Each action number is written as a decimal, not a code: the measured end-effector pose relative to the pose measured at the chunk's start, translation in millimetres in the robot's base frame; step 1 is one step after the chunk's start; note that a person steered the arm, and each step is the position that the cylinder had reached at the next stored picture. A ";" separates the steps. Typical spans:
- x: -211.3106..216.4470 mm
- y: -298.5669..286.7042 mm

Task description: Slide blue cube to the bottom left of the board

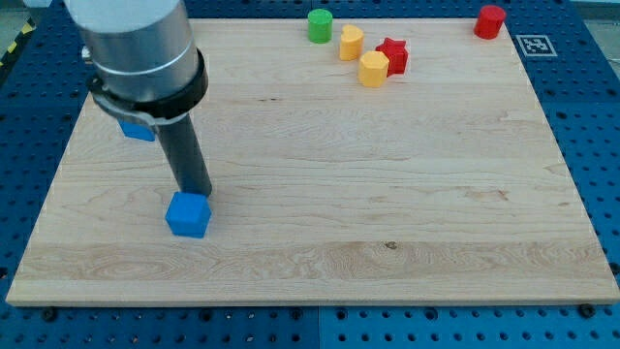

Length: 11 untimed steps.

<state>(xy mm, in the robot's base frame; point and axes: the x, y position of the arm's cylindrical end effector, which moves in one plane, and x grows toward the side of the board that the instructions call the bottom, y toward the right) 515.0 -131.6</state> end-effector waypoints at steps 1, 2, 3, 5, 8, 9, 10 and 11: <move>19.9 3.4; 26.9 0.9; 28.6 33.9; 56.8 33.6; 56.8 -45.8; 34.2 -43.8; 15.6 -50.6; 15.7 -65.8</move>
